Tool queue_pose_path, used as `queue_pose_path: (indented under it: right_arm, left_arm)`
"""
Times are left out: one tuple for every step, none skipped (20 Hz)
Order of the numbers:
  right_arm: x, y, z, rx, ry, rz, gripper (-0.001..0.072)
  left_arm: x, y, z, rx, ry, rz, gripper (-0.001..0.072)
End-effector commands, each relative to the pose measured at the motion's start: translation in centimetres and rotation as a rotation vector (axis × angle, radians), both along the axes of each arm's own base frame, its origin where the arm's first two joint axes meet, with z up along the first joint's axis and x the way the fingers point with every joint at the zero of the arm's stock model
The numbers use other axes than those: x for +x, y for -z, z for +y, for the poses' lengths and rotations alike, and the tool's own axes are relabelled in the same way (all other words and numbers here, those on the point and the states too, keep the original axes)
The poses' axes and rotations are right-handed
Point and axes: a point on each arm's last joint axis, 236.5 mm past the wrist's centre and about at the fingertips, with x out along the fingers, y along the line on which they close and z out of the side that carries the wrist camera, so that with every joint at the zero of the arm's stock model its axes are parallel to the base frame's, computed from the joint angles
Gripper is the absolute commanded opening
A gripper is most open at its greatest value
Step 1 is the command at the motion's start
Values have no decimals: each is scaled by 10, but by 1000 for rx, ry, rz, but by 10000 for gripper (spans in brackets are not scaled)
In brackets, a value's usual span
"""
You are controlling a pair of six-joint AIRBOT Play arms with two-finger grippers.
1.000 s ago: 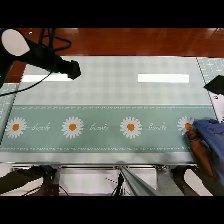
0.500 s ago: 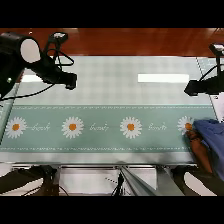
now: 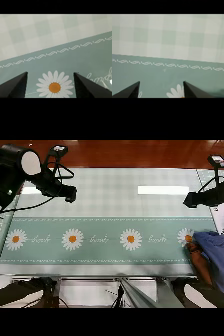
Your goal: Fold the shirts.
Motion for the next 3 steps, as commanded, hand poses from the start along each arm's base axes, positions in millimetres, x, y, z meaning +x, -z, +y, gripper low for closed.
queue_pose_path:
  right_arm:
    - [0,0,0,0,-1,0,612]
    - [0,0,0,0,-1,0,613]
    - [0,0,0,0,-1,0,612]
  left_arm:
    - [0,0,0,1,1,2,720]
    - [0,0,0,1,1,2,720]
    - [0,0,0,1,1,2,720]
